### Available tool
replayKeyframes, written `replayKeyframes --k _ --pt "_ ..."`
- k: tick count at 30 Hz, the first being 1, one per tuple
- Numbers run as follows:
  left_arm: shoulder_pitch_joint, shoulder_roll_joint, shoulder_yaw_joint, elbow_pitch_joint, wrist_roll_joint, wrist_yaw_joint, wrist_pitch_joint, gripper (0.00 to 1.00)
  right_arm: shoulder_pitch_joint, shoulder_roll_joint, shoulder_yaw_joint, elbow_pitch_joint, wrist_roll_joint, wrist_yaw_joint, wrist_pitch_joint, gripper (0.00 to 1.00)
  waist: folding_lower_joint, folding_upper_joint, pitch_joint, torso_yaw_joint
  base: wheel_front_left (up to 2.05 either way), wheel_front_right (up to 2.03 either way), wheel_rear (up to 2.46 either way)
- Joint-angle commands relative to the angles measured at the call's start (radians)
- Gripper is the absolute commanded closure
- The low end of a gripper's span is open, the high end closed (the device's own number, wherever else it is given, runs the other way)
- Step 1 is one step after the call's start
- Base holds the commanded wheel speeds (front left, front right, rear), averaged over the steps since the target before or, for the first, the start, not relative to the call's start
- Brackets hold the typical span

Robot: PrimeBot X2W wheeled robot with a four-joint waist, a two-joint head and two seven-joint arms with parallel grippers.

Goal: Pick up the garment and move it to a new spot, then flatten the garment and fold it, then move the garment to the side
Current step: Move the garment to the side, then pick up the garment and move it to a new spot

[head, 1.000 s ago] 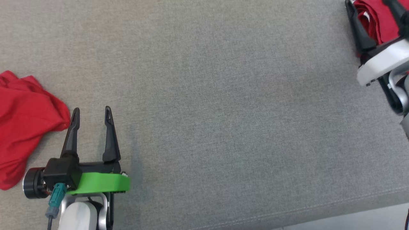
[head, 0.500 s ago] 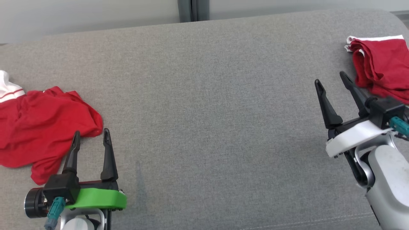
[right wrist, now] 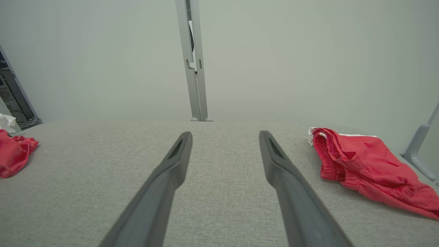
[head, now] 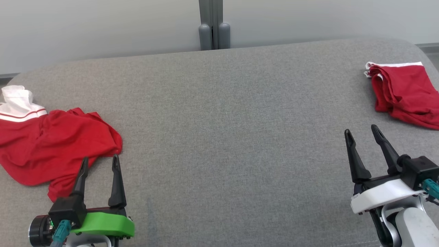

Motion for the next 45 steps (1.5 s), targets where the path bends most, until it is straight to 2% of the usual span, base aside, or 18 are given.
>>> replayKeyframes --k 1,14,45 --pt "0.016 0.009 0.002 0.007 -0.005 -0.007 -0.003 0.00 0.023 0.008 -0.010 -0.011 -0.003 -0.002 -0.002 0.00 0.0001 0.0000 -0.021 0.005 0.00 0.00 0.00" --pt "0.022 0.026 -0.011 0.031 -0.015 -0.015 0.003 0.00 0.106 0.068 -0.053 -0.062 -0.017 -0.002 0.019 0.00 0.0001 0.0000 -0.057 0.034 0.00 0.00 0.00" --pt "0.017 0.045 -0.023 0.016 -0.034 0.009 0.007 0.00 0.109 0.072 -0.059 -0.054 0.001 -0.002 0.019 0.00 0.0001 0.0000 -0.051 0.055 0.00 0.00 0.00"
